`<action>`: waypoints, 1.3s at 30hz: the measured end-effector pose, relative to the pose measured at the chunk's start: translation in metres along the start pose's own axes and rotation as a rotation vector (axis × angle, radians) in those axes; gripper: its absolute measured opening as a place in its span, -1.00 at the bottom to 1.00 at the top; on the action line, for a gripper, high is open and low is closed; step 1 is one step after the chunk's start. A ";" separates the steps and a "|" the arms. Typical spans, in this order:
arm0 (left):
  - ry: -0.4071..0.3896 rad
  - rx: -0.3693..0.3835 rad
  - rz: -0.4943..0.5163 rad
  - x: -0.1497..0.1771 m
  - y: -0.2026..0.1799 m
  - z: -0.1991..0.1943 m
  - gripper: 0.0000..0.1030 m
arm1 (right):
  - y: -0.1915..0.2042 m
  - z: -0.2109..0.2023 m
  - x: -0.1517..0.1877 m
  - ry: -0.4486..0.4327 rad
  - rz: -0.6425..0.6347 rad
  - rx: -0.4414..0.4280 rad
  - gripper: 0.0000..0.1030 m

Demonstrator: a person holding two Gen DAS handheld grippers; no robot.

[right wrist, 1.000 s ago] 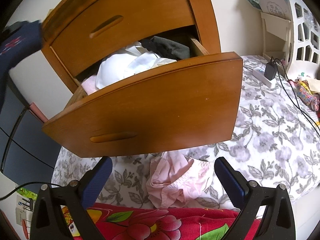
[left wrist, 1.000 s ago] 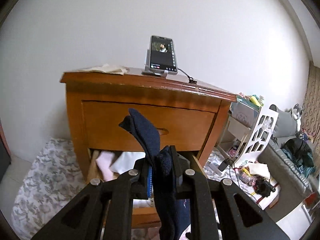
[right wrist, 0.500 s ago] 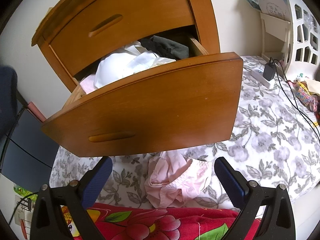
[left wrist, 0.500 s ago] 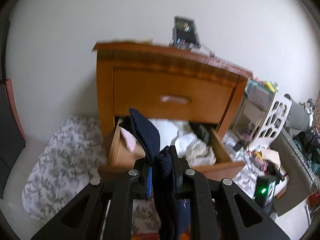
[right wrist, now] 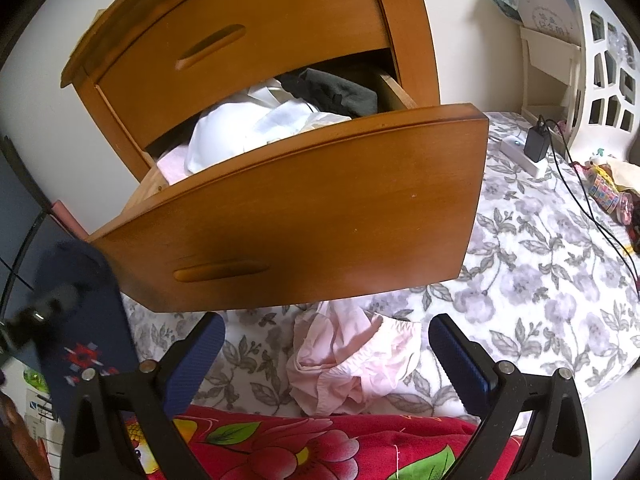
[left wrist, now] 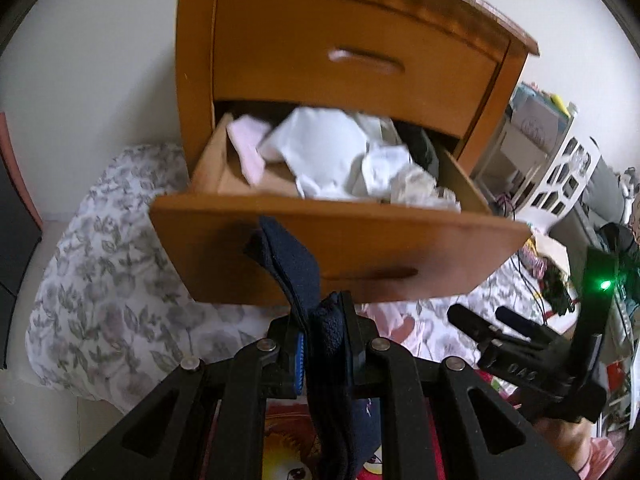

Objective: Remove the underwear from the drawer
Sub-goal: 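Lower the navy sock onto the bed and open the left tool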

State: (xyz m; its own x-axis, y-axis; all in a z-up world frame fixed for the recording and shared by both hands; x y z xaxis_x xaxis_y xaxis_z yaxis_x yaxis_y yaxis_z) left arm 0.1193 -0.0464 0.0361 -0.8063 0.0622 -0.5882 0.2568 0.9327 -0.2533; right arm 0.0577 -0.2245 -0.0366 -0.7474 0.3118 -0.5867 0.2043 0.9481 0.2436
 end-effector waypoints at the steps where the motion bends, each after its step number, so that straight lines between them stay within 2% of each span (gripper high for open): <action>1: 0.008 -0.004 0.000 0.003 0.000 0.005 -0.70 | 0.000 0.000 0.000 0.001 0.000 0.000 1.00; 16: 0.111 -0.065 -0.033 0.018 0.011 0.059 -0.70 | 0.001 0.002 0.000 0.007 -0.007 0.005 1.00; 29: 0.150 -0.044 0.009 0.010 -0.005 0.076 -0.68 | 0.001 0.002 0.001 0.010 -0.010 0.007 1.00; 31: 0.149 -0.038 0.022 0.009 -0.007 0.076 -0.59 | 0.001 0.002 0.001 0.010 -0.011 0.007 1.00; 33: 0.142 -0.040 0.026 0.009 -0.008 0.074 -0.19 | 0.002 0.002 0.001 0.010 -0.011 0.007 1.00; 39: 0.118 -0.050 0.033 0.007 -0.005 0.066 0.22 | 0.001 0.003 0.002 0.013 -0.014 0.010 1.00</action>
State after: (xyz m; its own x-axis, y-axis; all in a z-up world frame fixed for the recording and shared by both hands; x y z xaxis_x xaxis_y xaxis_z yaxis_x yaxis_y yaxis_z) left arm 0.1480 -0.0741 -0.0173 -0.8558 0.1323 -0.5002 0.2601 0.9457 -0.1948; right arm 0.0581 -0.2229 -0.0400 -0.7581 0.2981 -0.5800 0.2001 0.9528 0.2282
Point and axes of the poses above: each gripper's, at about its wrist camera, not at the fingertips, and z roughly the way its jaws point, y to its left, x to its underside, the point moved 5 cm from there along z, roughly the way its jaws point, and after that the axes turned 7 degrees about -z, right-handed, at the moved point
